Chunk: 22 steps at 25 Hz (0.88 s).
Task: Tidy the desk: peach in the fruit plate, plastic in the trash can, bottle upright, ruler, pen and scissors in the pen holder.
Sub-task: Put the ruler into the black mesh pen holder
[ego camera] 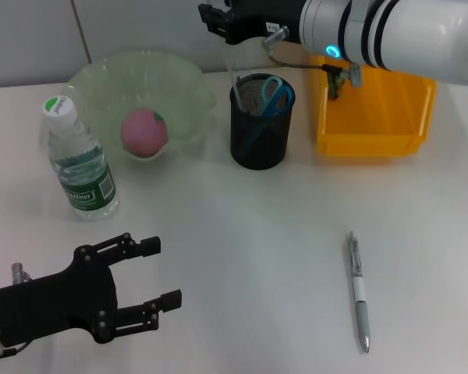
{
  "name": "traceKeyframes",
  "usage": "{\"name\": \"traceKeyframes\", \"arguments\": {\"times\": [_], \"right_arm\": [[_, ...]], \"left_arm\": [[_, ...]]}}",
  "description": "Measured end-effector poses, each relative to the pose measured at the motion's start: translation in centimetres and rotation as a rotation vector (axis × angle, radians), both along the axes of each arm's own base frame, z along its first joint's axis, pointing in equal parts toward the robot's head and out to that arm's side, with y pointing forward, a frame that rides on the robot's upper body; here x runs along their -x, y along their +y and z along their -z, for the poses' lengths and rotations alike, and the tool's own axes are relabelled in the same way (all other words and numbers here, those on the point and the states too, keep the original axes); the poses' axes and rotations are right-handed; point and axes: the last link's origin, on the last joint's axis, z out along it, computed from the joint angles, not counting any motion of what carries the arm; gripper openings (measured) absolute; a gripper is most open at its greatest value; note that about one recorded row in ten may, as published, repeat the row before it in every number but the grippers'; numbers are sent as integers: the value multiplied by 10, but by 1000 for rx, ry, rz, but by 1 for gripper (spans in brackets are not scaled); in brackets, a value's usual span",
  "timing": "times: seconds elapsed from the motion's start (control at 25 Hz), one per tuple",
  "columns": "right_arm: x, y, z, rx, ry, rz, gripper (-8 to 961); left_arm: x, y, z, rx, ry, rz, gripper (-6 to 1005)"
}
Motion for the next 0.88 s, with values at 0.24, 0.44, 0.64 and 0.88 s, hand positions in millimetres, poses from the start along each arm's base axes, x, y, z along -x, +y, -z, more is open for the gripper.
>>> {"name": "traceKeyframes", "arguments": {"times": [0.24, 0.44, 0.64, 0.88], "right_arm": [[-2, -1, -1, 0, 12, 8, 394], [-8, 0, -3, -14, 16, 27, 400], [-14, 0, -6, -32, 19, 39, 406], [-16, -1, -5, -30, 17, 44, 412]], "left_arm": [[0, 0, 0, -1, 0, -2, 800], [0, 0, 0, -2, -1, -2, 800], [0, 0, 0, -3, -2, -3, 800], [0, 0, 0, -3, -2, -2, 800]]}}
